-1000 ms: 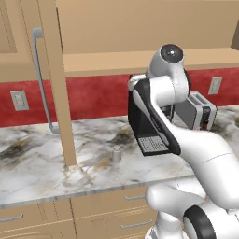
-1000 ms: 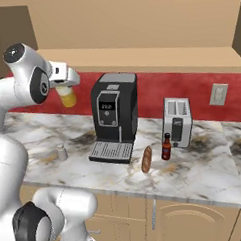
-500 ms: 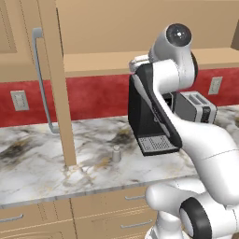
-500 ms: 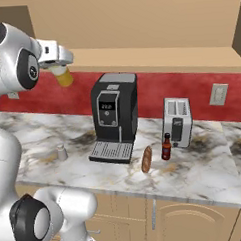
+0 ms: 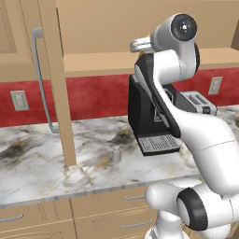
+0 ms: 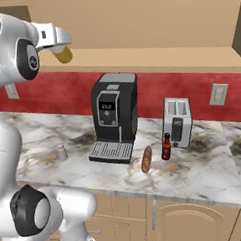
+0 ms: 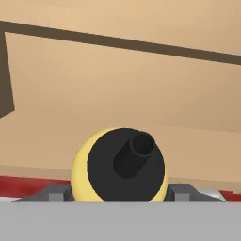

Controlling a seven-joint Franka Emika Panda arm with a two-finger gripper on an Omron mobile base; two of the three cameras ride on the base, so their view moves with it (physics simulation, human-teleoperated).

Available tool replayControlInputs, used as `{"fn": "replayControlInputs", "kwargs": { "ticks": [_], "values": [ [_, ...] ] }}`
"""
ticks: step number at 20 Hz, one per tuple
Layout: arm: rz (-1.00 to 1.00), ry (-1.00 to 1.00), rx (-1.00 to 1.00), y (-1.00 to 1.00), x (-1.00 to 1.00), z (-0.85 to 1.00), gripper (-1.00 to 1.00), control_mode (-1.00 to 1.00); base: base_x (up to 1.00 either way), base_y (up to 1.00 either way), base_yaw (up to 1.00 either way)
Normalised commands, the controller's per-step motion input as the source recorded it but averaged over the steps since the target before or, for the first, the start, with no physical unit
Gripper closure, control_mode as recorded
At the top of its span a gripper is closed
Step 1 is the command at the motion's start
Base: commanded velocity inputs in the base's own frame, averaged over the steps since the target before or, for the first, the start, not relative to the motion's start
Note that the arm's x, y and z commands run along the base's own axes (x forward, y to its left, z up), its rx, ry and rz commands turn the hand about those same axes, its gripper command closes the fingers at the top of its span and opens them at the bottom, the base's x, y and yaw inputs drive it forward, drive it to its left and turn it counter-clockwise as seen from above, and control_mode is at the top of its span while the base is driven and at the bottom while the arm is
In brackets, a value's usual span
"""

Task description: There are various items on the counter. Only move the condiments/shakers into the cabinet.

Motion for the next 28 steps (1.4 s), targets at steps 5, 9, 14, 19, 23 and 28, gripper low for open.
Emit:
{"fn": "replayControlInputs", "kwargs": {
  "ticks": [5, 9, 14, 19, 23, 28],
  "values": [
    [0.00, 0.02, 0.00, -0.12, 0.52, -0.06, 1.00, -1.00, 0.00, 0.00, 0.00],
    [0.00, 0.00, 0.00, -0.19, 0.49, -0.11, 1.00, -1.00, 0.00, 0.00, 0.00],
    [0.01, -0.01, -0.02, -0.16, 0.42, -0.26, 1.00, -1.00, 0.00, 0.00, 0.00],
    [0.01, -0.02, 0.00, -0.21, 0.36, -0.17, 1.00, -1.00, 0.00, 0.00, 0.00],
    [0.03, 0.00, 0.00, -0.21, 0.40, -0.01, 1.00, -1.00, 0.00, 0.00, 0.00],
    [0.00, 0.00, 0.00, -0.08, 0.39, 0.00, 1.00, -1.00, 0.00, 0.00, 0.00]
  ]
}}
